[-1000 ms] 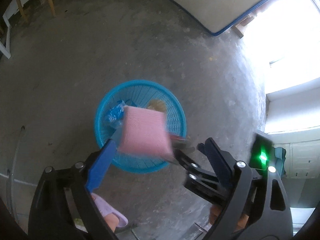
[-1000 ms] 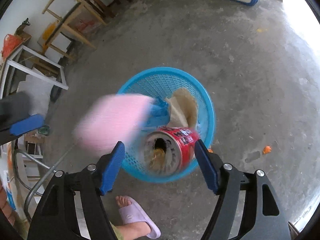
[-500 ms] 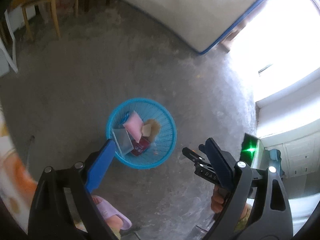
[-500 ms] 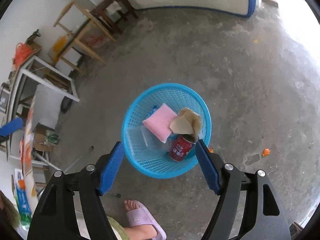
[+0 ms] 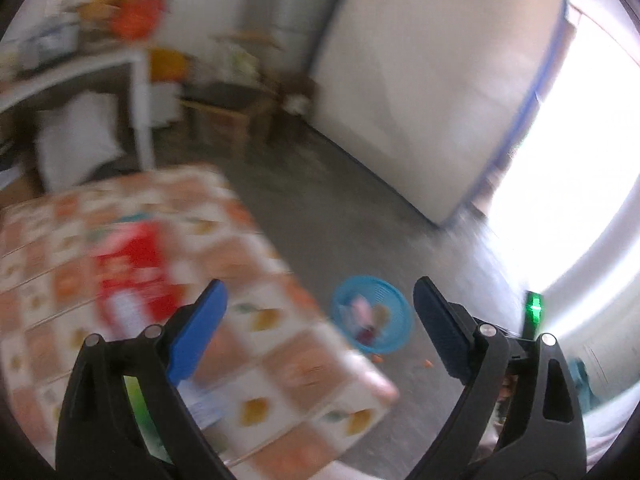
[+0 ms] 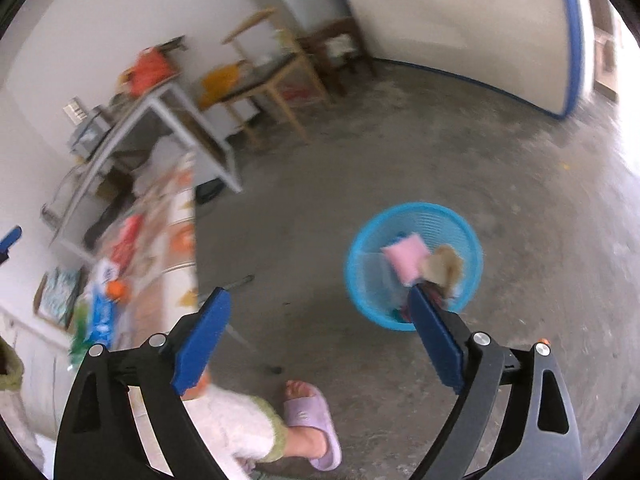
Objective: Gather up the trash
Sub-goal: 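Swing both open tools back toward the table, then grasp the green bottle with left tool while right grasps the toothpaste box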
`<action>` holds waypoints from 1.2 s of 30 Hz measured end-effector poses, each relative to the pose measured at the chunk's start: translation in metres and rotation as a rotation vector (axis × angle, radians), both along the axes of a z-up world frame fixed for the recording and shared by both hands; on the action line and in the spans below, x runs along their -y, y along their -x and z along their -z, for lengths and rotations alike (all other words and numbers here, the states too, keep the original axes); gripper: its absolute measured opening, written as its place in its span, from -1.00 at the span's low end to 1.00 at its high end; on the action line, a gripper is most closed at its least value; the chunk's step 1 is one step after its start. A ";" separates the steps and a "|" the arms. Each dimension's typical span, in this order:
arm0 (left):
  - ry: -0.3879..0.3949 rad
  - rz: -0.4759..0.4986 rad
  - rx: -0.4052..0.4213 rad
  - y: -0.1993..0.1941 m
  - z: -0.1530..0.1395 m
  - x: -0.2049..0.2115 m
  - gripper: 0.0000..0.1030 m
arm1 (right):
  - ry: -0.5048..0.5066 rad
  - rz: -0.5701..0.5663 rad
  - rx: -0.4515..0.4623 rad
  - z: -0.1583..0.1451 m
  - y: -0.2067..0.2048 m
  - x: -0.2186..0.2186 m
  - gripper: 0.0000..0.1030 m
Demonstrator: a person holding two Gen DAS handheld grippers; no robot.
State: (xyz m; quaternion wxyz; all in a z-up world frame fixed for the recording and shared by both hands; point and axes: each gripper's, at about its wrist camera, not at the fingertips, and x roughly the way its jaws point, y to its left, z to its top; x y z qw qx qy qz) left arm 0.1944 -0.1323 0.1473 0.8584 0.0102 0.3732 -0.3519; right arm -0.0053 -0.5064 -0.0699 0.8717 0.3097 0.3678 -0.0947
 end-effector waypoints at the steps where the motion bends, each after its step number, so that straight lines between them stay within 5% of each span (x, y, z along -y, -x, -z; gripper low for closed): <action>1: 0.013 -0.056 0.011 0.003 -0.002 -0.027 0.76 | -0.005 -0.024 0.014 -0.007 -0.003 -0.008 0.71; 5: 0.050 -0.210 0.002 0.016 0.013 -0.103 0.77 | -0.012 -0.127 0.050 -0.033 -0.024 -0.043 0.71; 12: 0.119 -0.415 -0.159 0.037 0.097 -0.200 0.77 | -0.073 -0.339 0.071 -0.061 -0.079 -0.123 0.71; 17: 0.224 -0.405 -0.305 0.026 0.151 -0.199 0.76 | -0.124 -0.451 0.047 -0.062 -0.113 -0.187 0.71; 21: 0.244 -0.418 -0.339 0.000 0.172 -0.187 0.76 | -0.148 -0.502 0.020 -0.056 -0.129 -0.223 0.71; 23: 0.223 -0.438 -0.354 -0.012 0.181 -0.183 0.60 | -0.148 -0.517 0.016 -0.056 -0.132 -0.236 0.71; 26: 0.185 -0.456 -0.418 -0.036 0.199 -0.174 0.36 | -0.144 -0.527 0.007 -0.055 -0.134 -0.243 0.71; 36: 0.242 -0.402 -0.498 -0.051 0.219 -0.162 0.17 | -0.132 -0.560 -0.052 -0.045 -0.163 -0.259 0.70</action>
